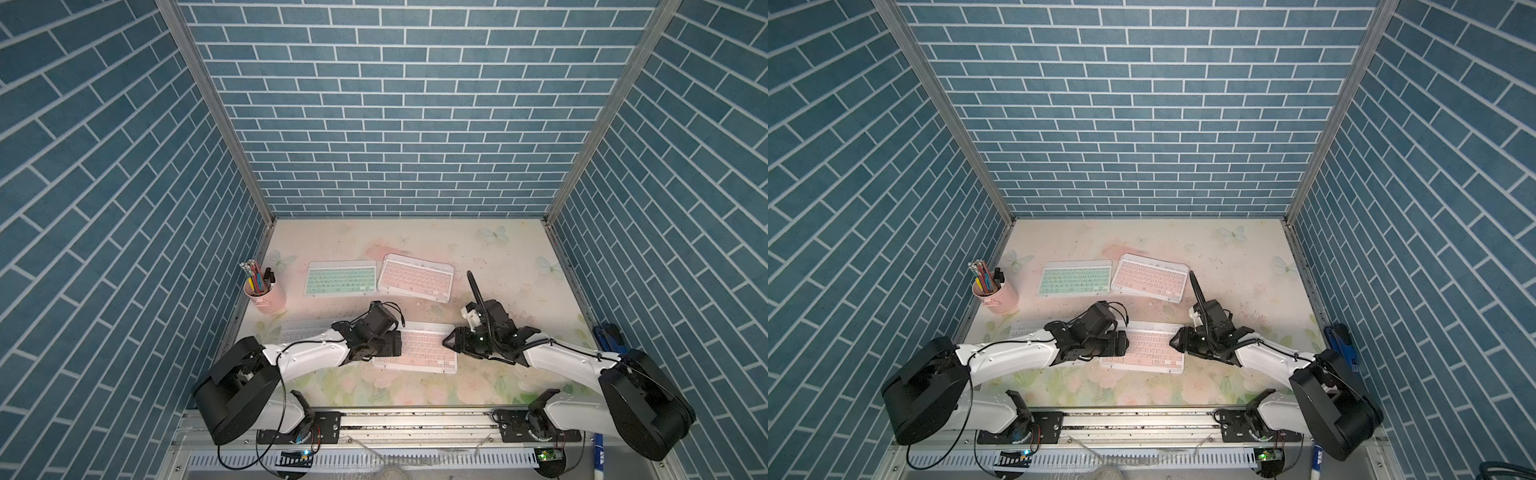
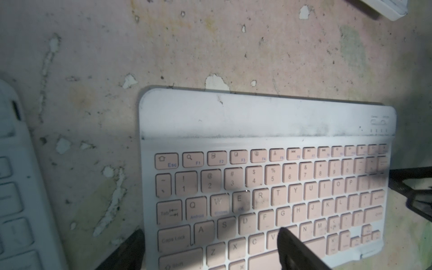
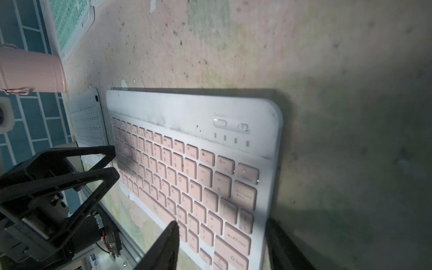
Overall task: Stack the numeric keypads
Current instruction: Pick up the numeric keypad from the center of the board.
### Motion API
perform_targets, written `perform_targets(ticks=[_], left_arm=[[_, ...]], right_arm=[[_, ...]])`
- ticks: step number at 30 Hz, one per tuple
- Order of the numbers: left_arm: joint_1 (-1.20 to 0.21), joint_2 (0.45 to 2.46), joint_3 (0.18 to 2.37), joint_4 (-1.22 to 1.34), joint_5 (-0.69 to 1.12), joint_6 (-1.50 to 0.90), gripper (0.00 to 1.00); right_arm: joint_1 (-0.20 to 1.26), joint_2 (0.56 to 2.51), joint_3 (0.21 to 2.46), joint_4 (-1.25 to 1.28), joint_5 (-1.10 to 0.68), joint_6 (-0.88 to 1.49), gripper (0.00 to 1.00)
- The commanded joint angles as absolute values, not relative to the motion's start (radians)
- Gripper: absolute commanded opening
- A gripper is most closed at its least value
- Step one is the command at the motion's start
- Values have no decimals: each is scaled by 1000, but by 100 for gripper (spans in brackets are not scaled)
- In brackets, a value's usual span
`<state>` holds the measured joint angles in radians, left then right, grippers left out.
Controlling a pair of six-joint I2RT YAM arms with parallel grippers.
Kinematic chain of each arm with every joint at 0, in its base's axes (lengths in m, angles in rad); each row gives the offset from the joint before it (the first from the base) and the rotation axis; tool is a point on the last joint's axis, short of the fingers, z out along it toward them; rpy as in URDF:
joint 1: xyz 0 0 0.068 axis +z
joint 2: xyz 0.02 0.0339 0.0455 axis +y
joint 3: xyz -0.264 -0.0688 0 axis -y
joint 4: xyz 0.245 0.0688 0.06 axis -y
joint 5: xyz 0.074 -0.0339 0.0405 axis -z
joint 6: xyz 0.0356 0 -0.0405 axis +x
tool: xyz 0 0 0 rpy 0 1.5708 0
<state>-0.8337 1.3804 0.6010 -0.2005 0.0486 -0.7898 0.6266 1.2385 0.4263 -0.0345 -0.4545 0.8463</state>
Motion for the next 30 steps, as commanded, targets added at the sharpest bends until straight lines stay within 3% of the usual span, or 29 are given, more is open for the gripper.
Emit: perform_targets(ticks=[1, 30], left_arm=[[-850, 1417, 559, -181, 147, -800, 89], [-854, 1338, 537, -134, 211, -783, 89]], right_arm=[[652, 1173, 442, 52, -616, 921, 59], [649, 1009, 407, 147, -758, 999, 56]])
